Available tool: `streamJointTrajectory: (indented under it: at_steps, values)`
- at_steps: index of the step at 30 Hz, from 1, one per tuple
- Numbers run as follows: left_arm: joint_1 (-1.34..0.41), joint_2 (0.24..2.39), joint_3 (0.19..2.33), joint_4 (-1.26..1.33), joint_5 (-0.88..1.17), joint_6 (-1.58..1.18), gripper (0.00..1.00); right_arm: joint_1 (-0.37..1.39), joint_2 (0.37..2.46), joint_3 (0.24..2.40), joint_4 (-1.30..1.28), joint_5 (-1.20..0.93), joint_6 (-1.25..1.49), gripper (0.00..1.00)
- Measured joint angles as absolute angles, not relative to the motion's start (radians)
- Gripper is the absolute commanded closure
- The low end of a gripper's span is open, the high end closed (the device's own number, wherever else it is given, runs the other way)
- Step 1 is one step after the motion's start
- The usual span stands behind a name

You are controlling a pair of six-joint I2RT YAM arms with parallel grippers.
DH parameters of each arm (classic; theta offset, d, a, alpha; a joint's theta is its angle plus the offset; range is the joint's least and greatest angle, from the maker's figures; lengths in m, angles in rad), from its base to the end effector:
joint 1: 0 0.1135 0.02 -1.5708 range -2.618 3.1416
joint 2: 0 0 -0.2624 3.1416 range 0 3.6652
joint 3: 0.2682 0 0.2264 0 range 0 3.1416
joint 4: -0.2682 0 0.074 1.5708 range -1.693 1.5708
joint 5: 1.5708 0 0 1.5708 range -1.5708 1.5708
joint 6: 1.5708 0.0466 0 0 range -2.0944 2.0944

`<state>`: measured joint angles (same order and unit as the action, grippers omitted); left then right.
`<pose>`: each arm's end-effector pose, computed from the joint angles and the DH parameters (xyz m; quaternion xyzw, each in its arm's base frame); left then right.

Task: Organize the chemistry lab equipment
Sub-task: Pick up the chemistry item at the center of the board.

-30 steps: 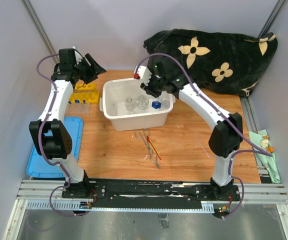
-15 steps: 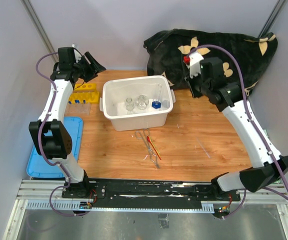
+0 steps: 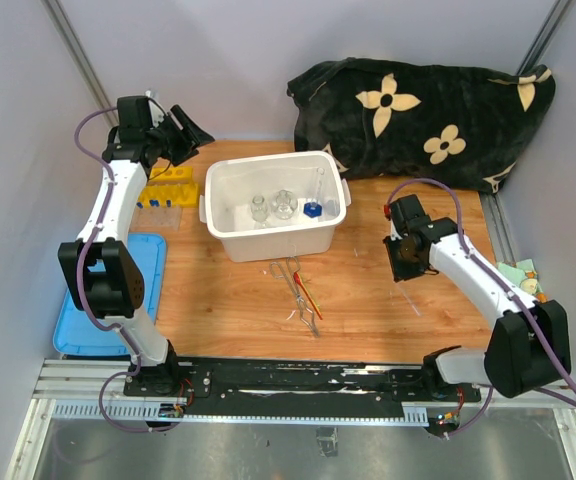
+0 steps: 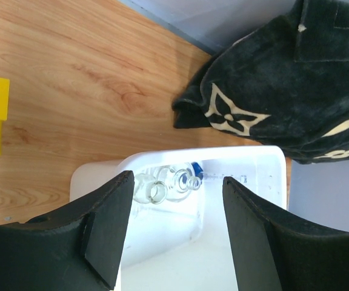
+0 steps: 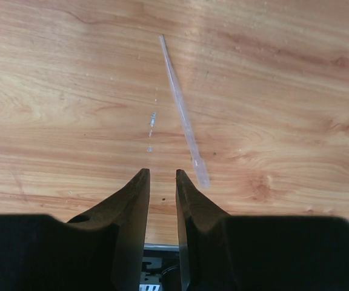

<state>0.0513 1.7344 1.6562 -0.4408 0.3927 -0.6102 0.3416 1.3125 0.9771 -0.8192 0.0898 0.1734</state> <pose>0.3871 0.0020 0.3571 -0.1828 0.8341 -0.2980 0.4267 0.2158 0.0723 0.2419 -0.0729 0.9748 0.0101 0.2108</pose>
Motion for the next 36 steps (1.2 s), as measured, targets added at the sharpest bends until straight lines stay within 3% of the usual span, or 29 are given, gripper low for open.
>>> streamJointTrajectory:
  at_steps: [11, 22, 36]
  values:
    - [0.051, 1.734, 1.655, -0.439, 0.400, -0.611, 0.36, 0.266, 1.361, 0.821, -0.716, 0.049, 0.233, 0.75]
    - [0.051, 1.732, 1.637, -0.435, 0.402, -0.611, 0.36, 0.238, 1.476, 0.833, -0.645, 0.035, 0.192, 0.76]
    - [0.051, 1.727, 1.619, -0.435, 0.398, -0.610, 0.36, 0.206, 1.438, 0.856, -0.644, 0.026, 0.125, 0.73]
